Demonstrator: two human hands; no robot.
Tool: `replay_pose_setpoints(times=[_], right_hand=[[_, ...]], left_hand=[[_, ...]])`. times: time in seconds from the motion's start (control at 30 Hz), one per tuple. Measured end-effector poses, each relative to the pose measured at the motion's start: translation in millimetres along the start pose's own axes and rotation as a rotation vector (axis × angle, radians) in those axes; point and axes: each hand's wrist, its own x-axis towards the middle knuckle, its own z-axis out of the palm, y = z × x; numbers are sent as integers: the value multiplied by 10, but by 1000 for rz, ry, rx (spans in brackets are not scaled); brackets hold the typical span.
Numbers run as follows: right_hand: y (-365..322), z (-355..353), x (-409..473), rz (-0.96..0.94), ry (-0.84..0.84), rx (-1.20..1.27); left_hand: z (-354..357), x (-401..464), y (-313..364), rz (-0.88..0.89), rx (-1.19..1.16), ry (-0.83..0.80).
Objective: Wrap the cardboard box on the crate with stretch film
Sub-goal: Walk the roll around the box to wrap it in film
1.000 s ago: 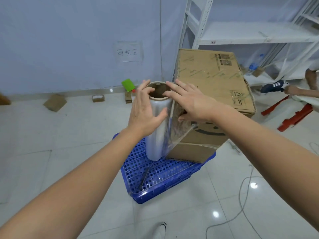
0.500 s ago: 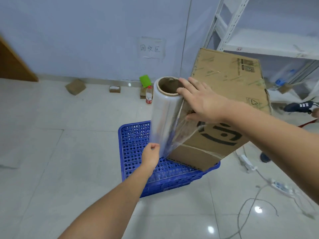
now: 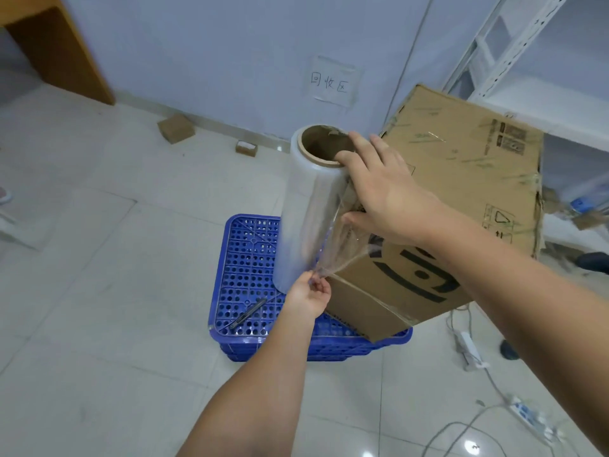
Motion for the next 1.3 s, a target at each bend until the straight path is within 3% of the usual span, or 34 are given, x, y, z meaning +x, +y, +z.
replay_pose_setpoints(times=[0.23,0.43,1.03,1.3], right_hand=[[-66,-8,24,6,3,12],[-75,-9,20,12,-3,22],[-80,-1,17,27,4,37],[-77,-5,4,29,4,51]], left_hand=[[-183,43,103,-15,23,-8],[-126,10,135,13,-171,-65],[-373,151,148,-76,-3,-182],[-251,177,240,-69,-243,-190]])
